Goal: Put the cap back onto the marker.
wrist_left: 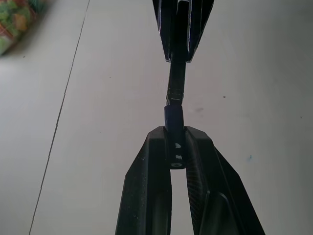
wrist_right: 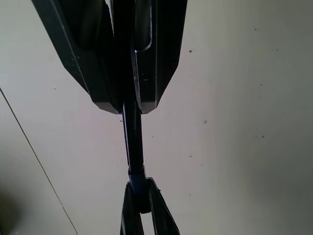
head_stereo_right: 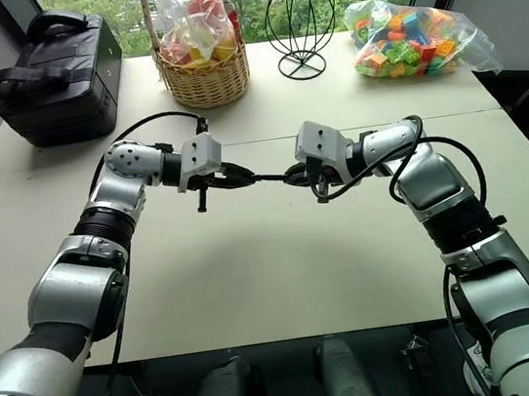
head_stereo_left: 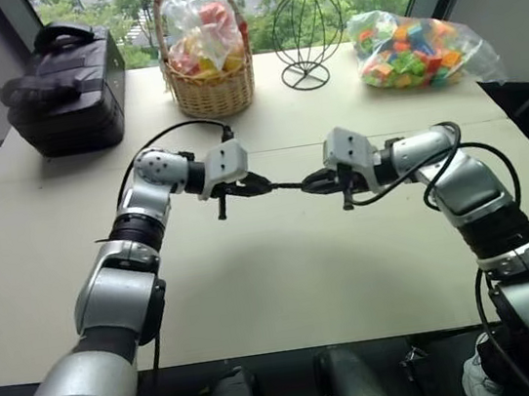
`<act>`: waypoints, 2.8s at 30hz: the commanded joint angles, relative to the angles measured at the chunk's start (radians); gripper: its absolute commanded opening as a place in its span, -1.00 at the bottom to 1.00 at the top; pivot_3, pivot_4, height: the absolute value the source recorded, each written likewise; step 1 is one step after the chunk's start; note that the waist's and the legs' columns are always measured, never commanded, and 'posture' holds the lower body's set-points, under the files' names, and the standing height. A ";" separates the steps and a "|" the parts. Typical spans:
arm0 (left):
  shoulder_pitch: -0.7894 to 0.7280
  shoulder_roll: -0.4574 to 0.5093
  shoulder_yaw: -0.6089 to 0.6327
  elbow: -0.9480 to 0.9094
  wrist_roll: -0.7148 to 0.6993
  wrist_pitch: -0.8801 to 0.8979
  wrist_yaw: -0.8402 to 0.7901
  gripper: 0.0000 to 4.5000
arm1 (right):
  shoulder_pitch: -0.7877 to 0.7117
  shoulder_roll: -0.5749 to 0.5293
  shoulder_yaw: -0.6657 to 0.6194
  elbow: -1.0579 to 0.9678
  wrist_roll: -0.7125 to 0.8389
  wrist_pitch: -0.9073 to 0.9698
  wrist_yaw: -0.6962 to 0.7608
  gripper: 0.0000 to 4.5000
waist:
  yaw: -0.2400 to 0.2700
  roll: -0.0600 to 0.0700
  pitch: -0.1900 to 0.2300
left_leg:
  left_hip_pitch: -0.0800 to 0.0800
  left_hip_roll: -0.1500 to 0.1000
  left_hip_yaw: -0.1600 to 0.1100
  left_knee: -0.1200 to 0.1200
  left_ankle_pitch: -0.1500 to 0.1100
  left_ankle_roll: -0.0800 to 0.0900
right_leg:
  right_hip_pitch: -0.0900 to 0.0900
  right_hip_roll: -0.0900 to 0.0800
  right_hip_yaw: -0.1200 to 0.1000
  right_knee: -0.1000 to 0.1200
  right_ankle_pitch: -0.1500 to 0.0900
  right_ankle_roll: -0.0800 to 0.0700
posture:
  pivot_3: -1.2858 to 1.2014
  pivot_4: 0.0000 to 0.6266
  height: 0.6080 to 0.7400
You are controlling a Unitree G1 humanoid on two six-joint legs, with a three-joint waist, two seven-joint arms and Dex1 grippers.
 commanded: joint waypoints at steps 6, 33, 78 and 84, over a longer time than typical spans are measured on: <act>-0.084 -0.099 0.010 0.029 -0.037 0.030 -0.054 -0.99 | -0.071 0.054 -0.015 -0.031 -0.023 -0.064 -0.034 -1.00 | 0.000 0.000 0.000 | 0.000 0.000 0.000 0.000 0.000 0.000 | 0.000 0.000 0.000 0.000 0.000 0.000 | 0.03 -0.52 1.00; -0.073 -0.108 -0.071 0.063 0.140 -0.175 0.026 -0.99 | -0.096 0.101 -0.059 -0.079 0.020 0.088 0.053 -1.00 | 0.000 0.000 0.000 | 0.000 0.000 0.000 0.000 0.000 0.000 | 0.000 0.000 0.000 0.000 0.000 0.000 | 0.03 -0.52 1.00; -0.097 -0.128 -0.097 -0.072 0.162 0.019 -0.026 -0.99 | -0.092 0.151 -0.036 -0.076 0.026 0.184 0.100 -1.00 | 0.000 0.000 0.000 | 0.000 0.000 0.000 0.000 0.000 0.000 | 0.000 0.000 0.000 0.001 0.000 0.000 | 0.03 -0.52 1.00; -0.096 -0.175 -0.103 -0.079 0.148 0.061 -0.022 -0.99 | -0.134 0.183 -0.011 -0.130 0.028 0.217 0.085 -1.00 | 0.000 0.000 0.000 | 0.000 0.000 0.000 0.000 0.000 0.000 | 0.000 0.000 0.000 0.001 0.000 0.000 | 0.03 -0.52 1.00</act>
